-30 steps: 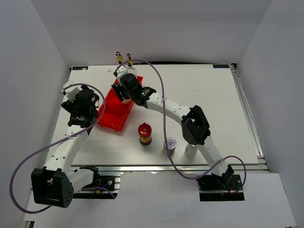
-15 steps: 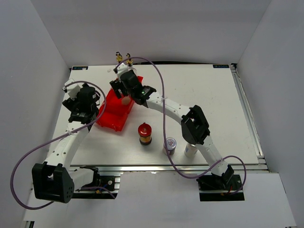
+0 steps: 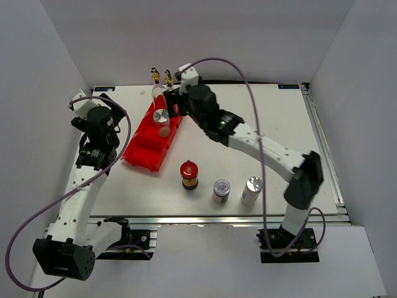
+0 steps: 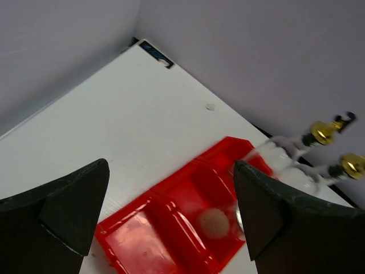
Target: Organize the condiment bottles
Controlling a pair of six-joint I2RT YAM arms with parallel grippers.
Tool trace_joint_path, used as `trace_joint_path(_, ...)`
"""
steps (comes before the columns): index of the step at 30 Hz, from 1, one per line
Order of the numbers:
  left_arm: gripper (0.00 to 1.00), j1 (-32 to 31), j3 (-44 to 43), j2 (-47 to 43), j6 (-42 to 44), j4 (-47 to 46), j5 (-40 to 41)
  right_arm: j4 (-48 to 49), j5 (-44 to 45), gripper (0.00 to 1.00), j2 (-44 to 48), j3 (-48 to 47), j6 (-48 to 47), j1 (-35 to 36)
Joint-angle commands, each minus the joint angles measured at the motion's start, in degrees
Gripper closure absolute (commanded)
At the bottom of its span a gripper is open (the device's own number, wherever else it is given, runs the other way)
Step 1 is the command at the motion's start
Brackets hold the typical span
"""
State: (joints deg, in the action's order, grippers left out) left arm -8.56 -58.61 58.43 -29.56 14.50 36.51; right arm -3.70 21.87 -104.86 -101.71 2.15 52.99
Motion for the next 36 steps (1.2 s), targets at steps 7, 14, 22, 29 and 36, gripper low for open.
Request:
trace_joint_path(7,0.02,-16.8,-5.7,3.5,7.8,-2.5,-20.4,-2.9,9.6,0.10,27.5,27.8,11.2,-13.3)
trace_joint_path(14,0.02,-28.7,-7.7,10.7,16.6,-4.6,-46.9,-11.9,7.7,0.11,43.0,42.0,18.8,-31.4)
trace_joint_path(22,0.02,-43.0,-9.6,20.1,22.5,-4.7,-52.9,-16.3,1.1,0.11,51.8,47.7,18.2,-45.9)
trace_joint_path(29,0.02,-48.7,-16.1,30.6,23.9,-2.5,-59.7,-17.4,-0.4,0.10,52.8,48.1,17.7,-46.9)
trace_joint_path(36,0.02,-52.7,-18.4,36.9,24.5,-1.7,-57.7,-17.8,-2.5,0.11,54.1,48.3,17.5,-47.2)
